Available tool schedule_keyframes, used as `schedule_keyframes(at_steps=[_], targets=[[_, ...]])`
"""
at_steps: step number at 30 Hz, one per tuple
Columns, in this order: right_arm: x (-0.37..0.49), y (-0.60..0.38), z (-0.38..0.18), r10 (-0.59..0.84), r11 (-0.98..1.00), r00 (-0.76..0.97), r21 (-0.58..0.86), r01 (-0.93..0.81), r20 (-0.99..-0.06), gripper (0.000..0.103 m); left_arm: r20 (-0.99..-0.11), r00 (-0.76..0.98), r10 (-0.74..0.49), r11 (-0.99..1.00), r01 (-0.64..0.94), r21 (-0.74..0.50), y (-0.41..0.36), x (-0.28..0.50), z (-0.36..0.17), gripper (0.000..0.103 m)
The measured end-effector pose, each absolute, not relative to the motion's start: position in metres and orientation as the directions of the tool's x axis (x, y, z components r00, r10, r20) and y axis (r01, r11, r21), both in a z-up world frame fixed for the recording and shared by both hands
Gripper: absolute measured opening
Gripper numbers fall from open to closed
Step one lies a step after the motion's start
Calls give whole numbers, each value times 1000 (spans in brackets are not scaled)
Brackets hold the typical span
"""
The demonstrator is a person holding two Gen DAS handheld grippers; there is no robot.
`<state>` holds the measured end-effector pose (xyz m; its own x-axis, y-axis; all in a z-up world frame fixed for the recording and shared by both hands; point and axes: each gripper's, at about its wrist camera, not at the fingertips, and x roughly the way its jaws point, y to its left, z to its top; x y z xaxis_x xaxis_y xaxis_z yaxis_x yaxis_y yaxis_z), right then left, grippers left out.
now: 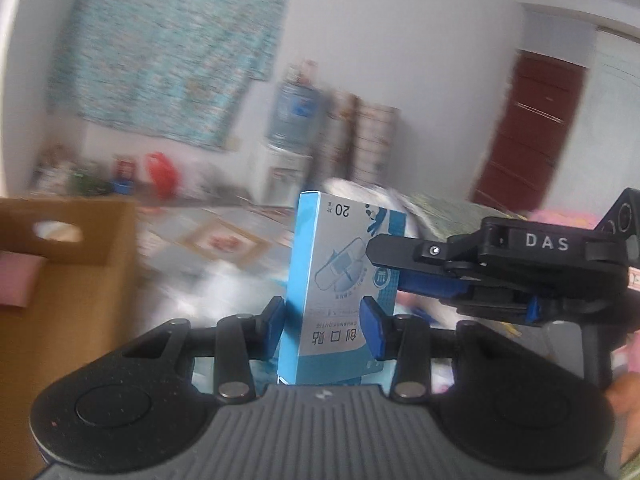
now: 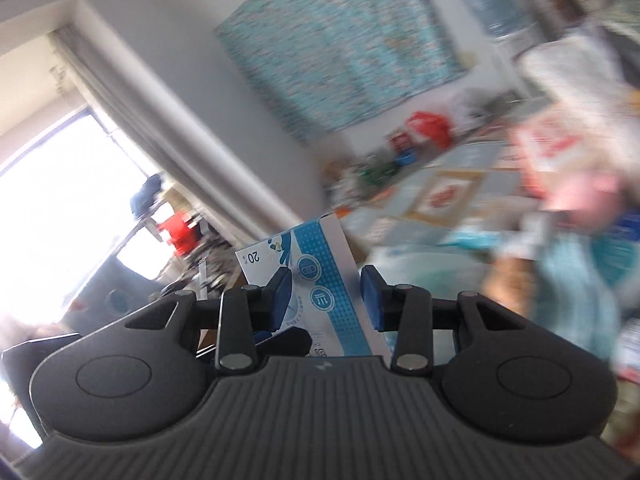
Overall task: Organize soft objects
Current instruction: 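Lift the bandage box with the right tool and carry it to the cardboard box, then lower the bandage box into the box and open the right tool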
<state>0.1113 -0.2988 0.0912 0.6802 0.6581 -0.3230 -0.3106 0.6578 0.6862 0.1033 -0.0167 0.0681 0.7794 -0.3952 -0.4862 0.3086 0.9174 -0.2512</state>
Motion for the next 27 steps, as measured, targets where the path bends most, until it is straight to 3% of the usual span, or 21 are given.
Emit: schedule_keyframes(at_steps=[11,18,27], targets=[[223,-131,123,799,577,456,712,-401,-391,39,-599,779,-183,966,30,-257,120,171,100,43],[284,-49,88,803,587,336,751,-303,-492,39,-716,687,-123,962,-95,-257,191,230,82,43],[333,4,44,704,708,323,662,-247,-632,41,-799,594,-91,964,-148,-220,212,288,34,43]])
